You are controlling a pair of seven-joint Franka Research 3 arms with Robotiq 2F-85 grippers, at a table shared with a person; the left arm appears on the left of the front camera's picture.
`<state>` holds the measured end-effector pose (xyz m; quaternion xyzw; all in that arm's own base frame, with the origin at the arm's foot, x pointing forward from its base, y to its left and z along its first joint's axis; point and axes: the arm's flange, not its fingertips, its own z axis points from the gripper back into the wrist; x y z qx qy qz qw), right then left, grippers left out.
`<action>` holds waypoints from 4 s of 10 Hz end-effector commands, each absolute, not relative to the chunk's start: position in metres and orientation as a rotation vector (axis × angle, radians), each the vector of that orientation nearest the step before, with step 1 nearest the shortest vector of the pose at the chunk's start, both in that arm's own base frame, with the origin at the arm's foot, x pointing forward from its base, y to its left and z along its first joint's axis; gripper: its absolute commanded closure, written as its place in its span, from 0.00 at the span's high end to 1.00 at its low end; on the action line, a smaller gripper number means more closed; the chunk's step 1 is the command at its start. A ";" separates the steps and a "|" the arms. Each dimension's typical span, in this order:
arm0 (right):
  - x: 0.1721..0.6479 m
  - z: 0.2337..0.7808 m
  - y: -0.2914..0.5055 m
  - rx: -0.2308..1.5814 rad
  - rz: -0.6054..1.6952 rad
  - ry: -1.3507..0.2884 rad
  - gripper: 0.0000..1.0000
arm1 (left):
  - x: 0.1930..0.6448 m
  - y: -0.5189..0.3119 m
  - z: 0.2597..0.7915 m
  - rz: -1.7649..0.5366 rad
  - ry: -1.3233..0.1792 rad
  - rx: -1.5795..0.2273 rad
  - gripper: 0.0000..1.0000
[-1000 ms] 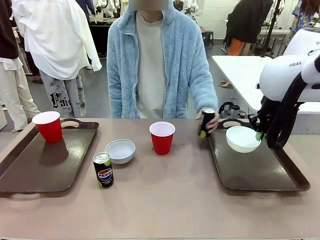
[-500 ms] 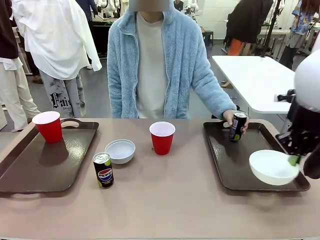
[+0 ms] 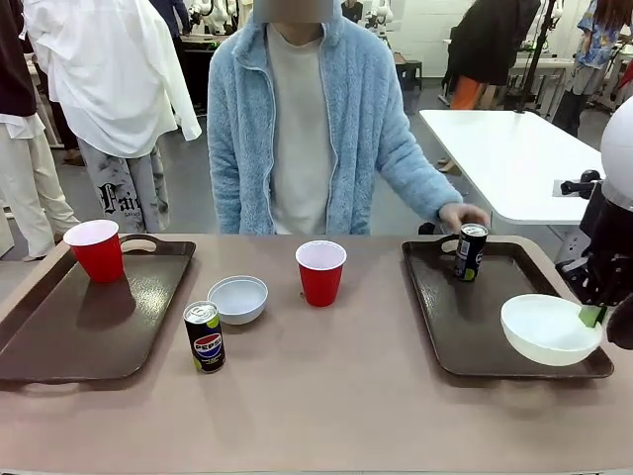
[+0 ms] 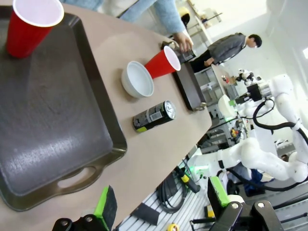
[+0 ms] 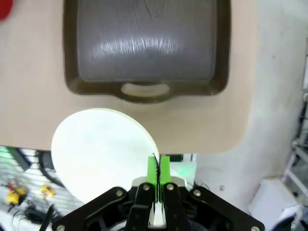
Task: Prepare tableware on both trays.
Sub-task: Pick up a Picnic Bowl from the table and place it on a Handle tray.
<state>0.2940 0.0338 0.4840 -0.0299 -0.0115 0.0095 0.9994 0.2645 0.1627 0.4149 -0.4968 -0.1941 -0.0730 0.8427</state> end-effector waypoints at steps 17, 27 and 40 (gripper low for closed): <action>0.417 0.394 0.046 0.010 -0.010 -0.151 1.00 | 0.265 0.163 0.416 -0.155 -0.419 -1.062 1.00; 0.377 0.478 0.053 -0.017 0.032 -0.134 1.00 | 0.265 0.163 0.416 -0.155 -0.419 -1.062 1.00; 0.412 0.524 -0.096 0.821 -0.044 0.026 1.00 | 0.323 0.117 0.539 -0.209 -0.202 -0.543 1.00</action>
